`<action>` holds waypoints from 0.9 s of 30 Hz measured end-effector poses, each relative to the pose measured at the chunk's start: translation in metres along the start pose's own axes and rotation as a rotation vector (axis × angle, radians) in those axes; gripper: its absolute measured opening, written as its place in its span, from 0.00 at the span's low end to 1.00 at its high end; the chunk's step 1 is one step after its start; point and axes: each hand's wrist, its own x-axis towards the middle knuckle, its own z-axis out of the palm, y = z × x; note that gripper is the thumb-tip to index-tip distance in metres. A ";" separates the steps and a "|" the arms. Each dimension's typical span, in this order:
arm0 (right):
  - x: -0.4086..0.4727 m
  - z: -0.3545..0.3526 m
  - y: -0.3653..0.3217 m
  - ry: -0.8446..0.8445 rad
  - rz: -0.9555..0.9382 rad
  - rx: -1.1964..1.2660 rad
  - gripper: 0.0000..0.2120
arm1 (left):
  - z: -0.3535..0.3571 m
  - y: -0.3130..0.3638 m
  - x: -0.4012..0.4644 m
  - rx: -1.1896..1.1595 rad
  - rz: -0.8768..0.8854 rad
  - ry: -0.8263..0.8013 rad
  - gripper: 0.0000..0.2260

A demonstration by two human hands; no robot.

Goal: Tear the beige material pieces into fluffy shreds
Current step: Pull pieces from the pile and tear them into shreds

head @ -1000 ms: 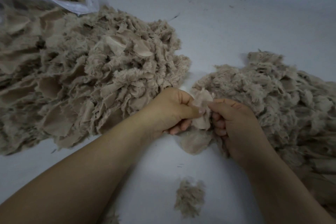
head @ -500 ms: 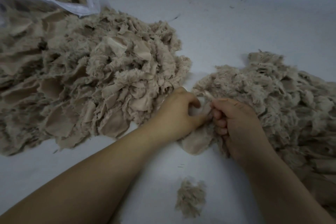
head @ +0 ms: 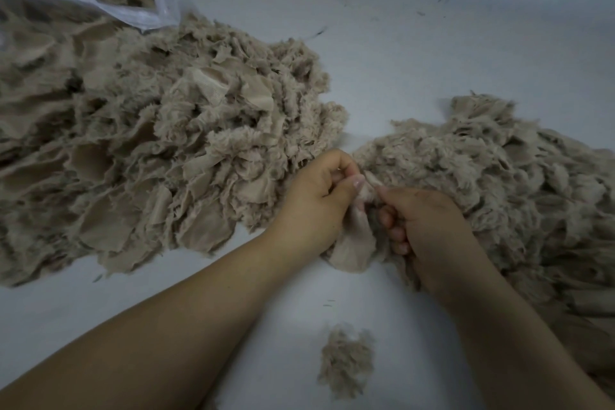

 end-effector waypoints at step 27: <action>-0.012 0.004 -0.004 -0.088 -0.106 -0.109 0.07 | 0.001 0.000 0.010 -0.232 -0.128 0.123 0.10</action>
